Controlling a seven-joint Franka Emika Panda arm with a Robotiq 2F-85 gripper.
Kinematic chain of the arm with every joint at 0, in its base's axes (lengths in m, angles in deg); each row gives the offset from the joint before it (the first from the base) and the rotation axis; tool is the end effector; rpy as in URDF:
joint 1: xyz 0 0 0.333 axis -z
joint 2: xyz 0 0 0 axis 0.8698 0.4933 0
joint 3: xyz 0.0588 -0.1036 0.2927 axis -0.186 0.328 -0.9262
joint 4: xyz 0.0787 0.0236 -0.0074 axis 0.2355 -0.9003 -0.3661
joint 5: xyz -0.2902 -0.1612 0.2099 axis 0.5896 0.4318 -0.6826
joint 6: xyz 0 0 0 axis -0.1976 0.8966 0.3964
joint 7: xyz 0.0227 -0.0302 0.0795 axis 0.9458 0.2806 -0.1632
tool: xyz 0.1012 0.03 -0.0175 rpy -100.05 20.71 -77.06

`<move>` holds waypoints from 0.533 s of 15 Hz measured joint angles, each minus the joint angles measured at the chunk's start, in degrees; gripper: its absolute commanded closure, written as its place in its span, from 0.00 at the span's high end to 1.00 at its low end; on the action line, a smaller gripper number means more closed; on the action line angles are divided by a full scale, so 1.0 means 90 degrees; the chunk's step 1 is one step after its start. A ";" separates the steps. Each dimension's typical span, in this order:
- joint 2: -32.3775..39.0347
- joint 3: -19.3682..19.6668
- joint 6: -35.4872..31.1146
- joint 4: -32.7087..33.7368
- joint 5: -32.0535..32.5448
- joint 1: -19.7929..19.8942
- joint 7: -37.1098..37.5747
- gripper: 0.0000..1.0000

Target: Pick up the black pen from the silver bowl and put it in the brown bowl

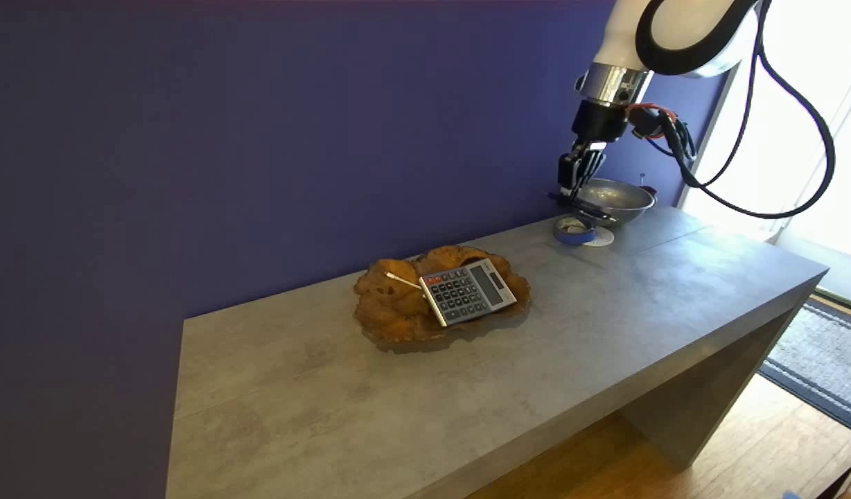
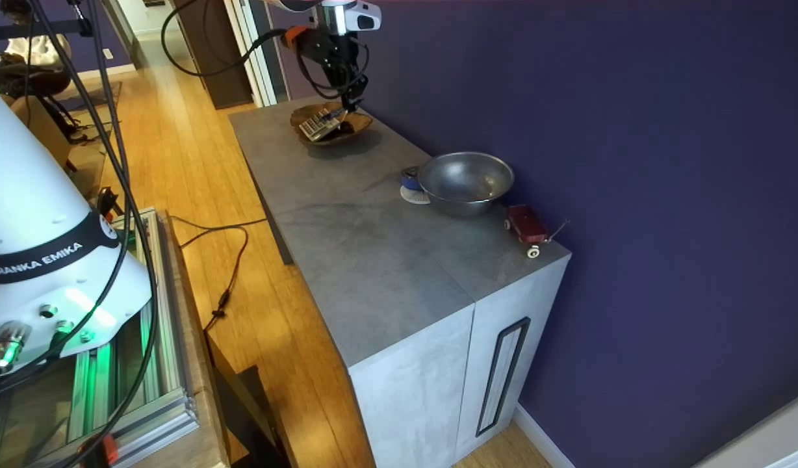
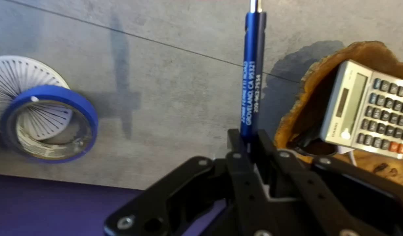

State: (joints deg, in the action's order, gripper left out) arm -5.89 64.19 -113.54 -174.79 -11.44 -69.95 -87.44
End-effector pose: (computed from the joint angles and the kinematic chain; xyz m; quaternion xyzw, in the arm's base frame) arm 0.5317 0.2041 0.2686 -0.9876 -0.1177 -0.0624 0.0828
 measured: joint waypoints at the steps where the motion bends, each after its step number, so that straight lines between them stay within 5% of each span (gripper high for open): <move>1: 0.0164 -0.0078 -0.0005 0.0193 0.0110 -0.0096 -0.0112 0.03; 8: 0.1763 -0.0291 0.0518 0.2349 0.1388 -0.1443 -0.0264 0.03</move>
State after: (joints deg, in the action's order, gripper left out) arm 9.98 61.57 -108.87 -153.65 1.06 -82.94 -89.82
